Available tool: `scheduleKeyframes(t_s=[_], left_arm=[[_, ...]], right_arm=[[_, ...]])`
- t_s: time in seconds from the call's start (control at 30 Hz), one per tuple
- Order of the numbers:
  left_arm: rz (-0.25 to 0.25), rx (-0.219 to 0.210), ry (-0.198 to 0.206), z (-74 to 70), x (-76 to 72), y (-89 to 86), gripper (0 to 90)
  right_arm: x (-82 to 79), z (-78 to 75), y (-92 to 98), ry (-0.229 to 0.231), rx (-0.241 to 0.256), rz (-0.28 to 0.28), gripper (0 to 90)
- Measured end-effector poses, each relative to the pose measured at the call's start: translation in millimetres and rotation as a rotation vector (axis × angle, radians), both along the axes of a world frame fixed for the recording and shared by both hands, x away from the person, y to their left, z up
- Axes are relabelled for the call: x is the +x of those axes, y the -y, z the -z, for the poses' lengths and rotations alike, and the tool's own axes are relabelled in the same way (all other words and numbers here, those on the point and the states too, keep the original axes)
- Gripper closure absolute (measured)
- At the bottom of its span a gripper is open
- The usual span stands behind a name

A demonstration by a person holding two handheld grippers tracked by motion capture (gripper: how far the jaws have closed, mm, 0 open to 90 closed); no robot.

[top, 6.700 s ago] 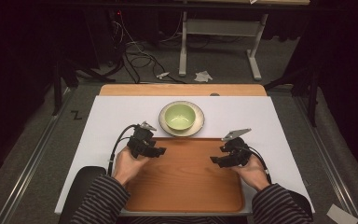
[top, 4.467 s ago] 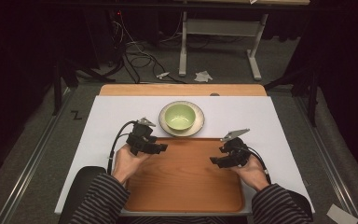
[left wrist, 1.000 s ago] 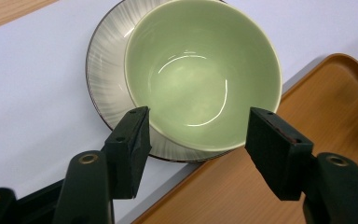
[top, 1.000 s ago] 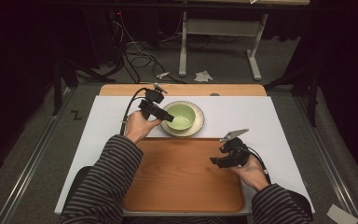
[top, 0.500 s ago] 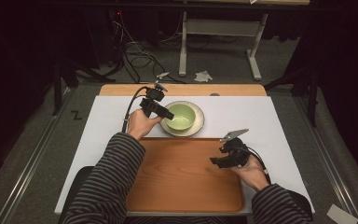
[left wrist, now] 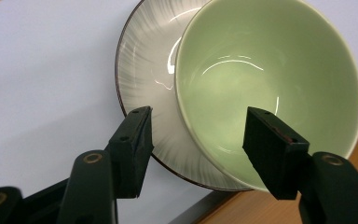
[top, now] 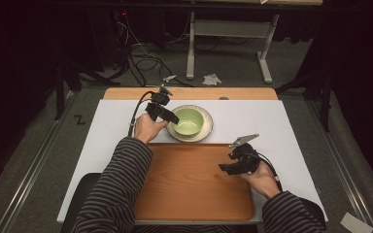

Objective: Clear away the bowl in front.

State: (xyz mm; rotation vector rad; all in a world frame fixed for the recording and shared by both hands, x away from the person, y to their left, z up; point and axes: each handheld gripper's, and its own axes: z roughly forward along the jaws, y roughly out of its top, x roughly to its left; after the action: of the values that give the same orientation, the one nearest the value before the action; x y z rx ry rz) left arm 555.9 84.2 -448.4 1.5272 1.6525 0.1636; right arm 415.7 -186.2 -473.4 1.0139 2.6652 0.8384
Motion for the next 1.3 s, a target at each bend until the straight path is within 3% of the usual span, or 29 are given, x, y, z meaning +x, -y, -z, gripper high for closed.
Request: scheduleKeyframes(t_s=[0.77, 1.3], left_arm=[[-0.021, 0.010, -0.033, 16.3, 11.8, 8.5, 52.6], [-0.038, -0.002, -0.065, 24.2, 16.9, 12.9, 65.2]], right_arm=[[0.1, 1.1, -1.3, -0.007, -0.005, -0.003, 40.1], [-0.1, 1.5, -2.0, -0.008, -0.003, -0.006, 40.1]])
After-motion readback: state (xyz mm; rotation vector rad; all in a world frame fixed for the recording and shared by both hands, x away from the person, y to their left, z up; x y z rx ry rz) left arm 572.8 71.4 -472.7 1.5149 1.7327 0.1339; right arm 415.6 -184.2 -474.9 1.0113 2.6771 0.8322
